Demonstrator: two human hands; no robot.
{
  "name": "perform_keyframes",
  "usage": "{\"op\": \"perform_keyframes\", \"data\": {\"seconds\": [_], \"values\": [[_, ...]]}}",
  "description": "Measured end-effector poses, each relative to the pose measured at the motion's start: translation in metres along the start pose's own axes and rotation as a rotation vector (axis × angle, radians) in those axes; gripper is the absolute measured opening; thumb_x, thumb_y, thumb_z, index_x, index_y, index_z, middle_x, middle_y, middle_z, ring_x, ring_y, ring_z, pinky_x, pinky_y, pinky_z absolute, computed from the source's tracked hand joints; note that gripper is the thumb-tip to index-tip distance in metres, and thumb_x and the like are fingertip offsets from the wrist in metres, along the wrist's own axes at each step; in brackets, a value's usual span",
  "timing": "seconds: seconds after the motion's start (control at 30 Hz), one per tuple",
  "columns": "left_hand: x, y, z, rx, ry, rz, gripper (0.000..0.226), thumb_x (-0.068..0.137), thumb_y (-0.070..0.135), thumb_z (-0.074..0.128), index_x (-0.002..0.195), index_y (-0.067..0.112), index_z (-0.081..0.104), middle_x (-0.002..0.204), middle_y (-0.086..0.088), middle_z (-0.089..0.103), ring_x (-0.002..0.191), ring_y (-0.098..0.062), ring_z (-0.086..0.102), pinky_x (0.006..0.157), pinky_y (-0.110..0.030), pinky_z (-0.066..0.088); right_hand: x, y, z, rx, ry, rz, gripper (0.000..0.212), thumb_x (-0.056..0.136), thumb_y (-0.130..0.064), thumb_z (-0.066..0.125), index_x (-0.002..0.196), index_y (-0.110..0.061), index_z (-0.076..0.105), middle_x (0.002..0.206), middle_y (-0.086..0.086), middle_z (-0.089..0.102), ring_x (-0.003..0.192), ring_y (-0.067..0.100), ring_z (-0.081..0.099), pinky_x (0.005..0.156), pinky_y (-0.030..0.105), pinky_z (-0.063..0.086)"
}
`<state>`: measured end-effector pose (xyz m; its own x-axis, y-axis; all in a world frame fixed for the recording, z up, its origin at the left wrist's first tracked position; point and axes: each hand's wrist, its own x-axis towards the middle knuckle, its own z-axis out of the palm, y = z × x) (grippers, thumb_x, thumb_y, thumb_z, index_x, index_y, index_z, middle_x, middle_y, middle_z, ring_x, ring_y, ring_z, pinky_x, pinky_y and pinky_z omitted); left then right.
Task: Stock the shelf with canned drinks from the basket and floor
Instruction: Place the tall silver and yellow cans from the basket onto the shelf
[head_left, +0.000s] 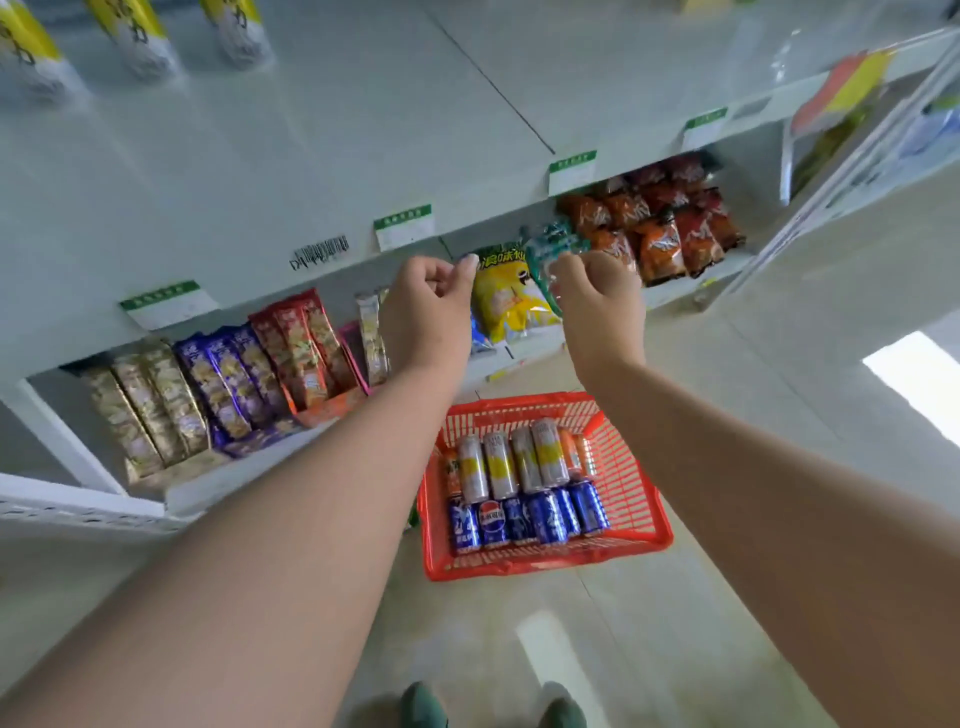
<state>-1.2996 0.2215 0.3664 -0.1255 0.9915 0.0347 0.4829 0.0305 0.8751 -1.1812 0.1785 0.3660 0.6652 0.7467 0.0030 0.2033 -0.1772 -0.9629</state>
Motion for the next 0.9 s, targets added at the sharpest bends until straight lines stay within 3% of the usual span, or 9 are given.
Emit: {"op": "perform_keyframes", "data": {"seconds": [0.1, 0.17, 0.3, 0.43, 0.53, 0.77, 0.83, 0.9], "values": [[-0.023, -0.038, 0.032, 0.043, -0.079, -0.074, 0.03, 0.087, 0.047, 0.06, 0.085, 0.016, 0.058, 0.066, 0.012, 0.051, 0.069, -0.014, 0.054, 0.059, -0.024, 0.035, -0.01, 0.053, -0.021, -0.032, 0.0, 0.097, 0.036, 0.087, -0.027, 0.051, 0.084, 0.009, 0.059, 0.07, 0.007, 0.051, 0.066, 0.015, 0.042, 0.06, 0.03, 0.031], [-0.039, -0.071, 0.054, 0.062, -0.136, -0.126, 0.031, 0.088, 0.046, 0.06, 0.087, 0.015, 0.058, 0.068, 0.012, 0.052, 0.071, -0.014, 0.055, 0.056, -0.023, 0.034, -0.014, 0.092, -0.027, -0.051, 0.003, 0.153, 0.041, 0.087, -0.029, 0.051, 0.092, 0.009, 0.062, 0.07, 0.007, 0.054, 0.067, 0.016, 0.046, 0.063, 0.031, 0.036], [-0.066, -0.144, 0.092, 0.157, -0.214, -0.246, 0.031, 0.09, 0.047, 0.057, 0.094, 0.016, 0.058, 0.082, 0.009, 0.054, 0.075, -0.01, 0.048, 0.051, -0.015, 0.029, -0.021, 0.173, -0.025, -0.137, -0.035, 0.26, 0.034, 0.09, -0.028, 0.053, 0.086, 0.004, 0.065, 0.062, 0.0, 0.054, 0.057, 0.014, 0.044, 0.057, 0.029, 0.034], [-0.087, -0.224, 0.126, 0.213, -0.281, -0.362, 0.042, 0.089, 0.048, 0.058, 0.113, 0.013, 0.062, 0.108, 0.002, 0.064, 0.087, -0.009, 0.051, 0.069, -0.02, 0.033, -0.028, 0.256, -0.013, -0.166, -0.095, 0.337, 0.039, 0.091, -0.03, 0.053, 0.083, 0.008, 0.059, 0.065, 0.006, 0.052, 0.06, 0.015, 0.043, 0.059, 0.03, 0.033], [-0.1, -0.274, 0.145, 0.24, -0.309, -0.429, 0.048, 0.089, 0.047, 0.058, 0.12, 0.011, 0.06, 0.12, -0.002, 0.064, 0.099, -0.013, 0.056, 0.07, -0.019, 0.031, -0.03, 0.311, -0.007, -0.191, -0.123, 0.392, 0.042, 0.09, -0.034, 0.054, 0.087, 0.007, 0.062, 0.068, 0.007, 0.055, 0.061, 0.016, 0.044, 0.059, 0.031, 0.033], [-0.071, -0.366, 0.21, 0.233, -0.273, -0.547, 0.054, 0.087, 0.048, 0.059, 0.127, 0.011, 0.058, 0.127, -0.002, 0.061, 0.114, -0.02, 0.057, 0.088, -0.025, 0.038, -0.001, 0.416, 0.011, -0.302, -0.17, 0.456, 0.046, 0.086, -0.033, 0.05, 0.089, 0.012, 0.061, 0.067, 0.008, 0.05, 0.062, 0.016, 0.041, 0.059, 0.032, 0.029], [-0.056, -0.389, 0.232, 0.244, -0.258, -0.537, 0.057, 0.086, 0.049, 0.06, 0.128, 0.01, 0.056, 0.127, -0.003, 0.061, 0.111, -0.021, 0.057, 0.088, -0.027, 0.039, 0.013, 0.444, 0.02, -0.353, -0.193, 0.47, 0.04, 0.091, -0.031, 0.051, 0.084, 0.006, 0.062, 0.066, 0.006, 0.052, 0.06, 0.016, 0.042, 0.058, 0.03, 0.03], [-0.044, -0.41, 0.253, 0.266, -0.247, -0.525, 0.06, 0.085, 0.051, 0.061, 0.127, 0.009, 0.055, 0.124, -0.004, 0.062, 0.104, -0.021, 0.058, 0.085, -0.028, 0.041, 0.028, 0.469, 0.034, -0.422, -0.196, 0.426, 0.033, 0.093, -0.034, 0.049, 0.073, -0.01, 0.06, 0.062, 0.002, 0.05, 0.057, 0.016, 0.041, 0.056, 0.03, 0.028]]}}
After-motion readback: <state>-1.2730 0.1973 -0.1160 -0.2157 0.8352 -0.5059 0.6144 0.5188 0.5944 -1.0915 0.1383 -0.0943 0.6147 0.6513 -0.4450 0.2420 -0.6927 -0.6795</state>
